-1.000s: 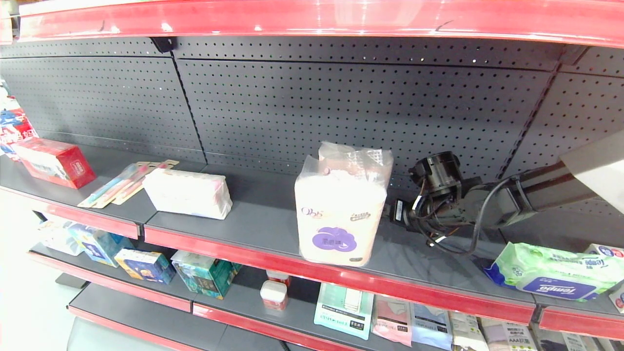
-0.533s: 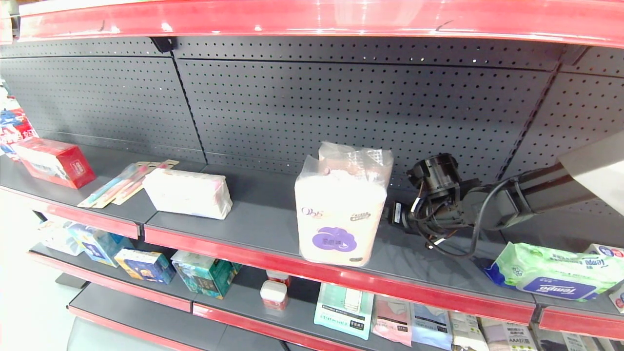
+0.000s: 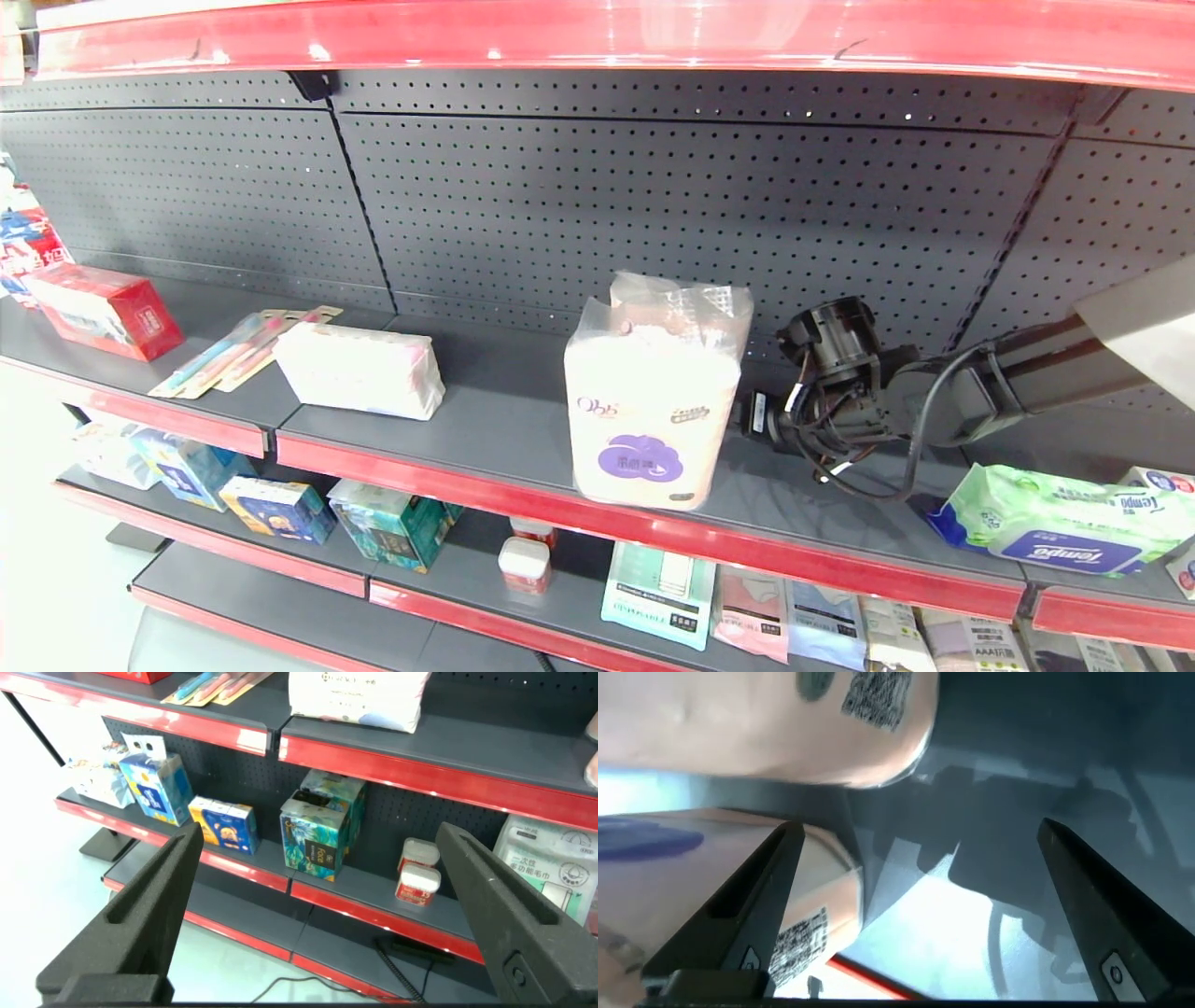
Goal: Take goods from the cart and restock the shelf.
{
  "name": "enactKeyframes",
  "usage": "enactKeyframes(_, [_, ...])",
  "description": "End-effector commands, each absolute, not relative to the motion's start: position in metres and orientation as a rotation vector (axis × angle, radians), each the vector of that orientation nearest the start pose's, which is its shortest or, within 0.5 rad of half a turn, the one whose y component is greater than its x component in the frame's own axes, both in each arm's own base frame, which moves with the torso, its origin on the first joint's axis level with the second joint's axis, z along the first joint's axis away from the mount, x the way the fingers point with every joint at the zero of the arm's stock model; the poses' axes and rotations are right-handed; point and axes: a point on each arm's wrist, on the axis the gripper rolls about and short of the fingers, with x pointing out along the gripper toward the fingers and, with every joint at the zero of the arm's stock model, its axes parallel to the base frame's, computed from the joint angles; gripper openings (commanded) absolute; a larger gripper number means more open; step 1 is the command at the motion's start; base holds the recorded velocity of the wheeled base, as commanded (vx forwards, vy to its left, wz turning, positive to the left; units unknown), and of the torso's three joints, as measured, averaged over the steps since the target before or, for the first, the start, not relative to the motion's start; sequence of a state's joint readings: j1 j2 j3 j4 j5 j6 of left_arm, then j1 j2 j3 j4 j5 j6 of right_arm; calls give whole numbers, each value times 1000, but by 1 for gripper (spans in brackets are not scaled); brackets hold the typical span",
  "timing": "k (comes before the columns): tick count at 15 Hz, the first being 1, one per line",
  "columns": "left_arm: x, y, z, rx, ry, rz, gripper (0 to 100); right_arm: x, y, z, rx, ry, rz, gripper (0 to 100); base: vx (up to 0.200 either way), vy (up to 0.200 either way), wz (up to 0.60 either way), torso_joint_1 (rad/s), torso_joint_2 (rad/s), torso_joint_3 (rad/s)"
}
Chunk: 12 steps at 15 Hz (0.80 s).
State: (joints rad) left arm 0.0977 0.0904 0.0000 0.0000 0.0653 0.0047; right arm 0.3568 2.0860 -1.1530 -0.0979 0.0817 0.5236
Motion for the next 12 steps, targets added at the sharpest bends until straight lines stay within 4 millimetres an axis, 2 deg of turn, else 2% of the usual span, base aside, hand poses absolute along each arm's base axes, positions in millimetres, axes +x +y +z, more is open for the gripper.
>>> enactKeyframes(1, [-16, 0, 77, 3, 93, 164, 100, 353, 138, 92, 374, 917, 192, 100, 0, 0, 0, 0, 0, 0])
enactKeyframes(12, [-16, 0, 77, 3, 93, 164, 100, 346, 141, 92, 379, 932, 198, 100, 0, 0, 0, 0, 0, 0])
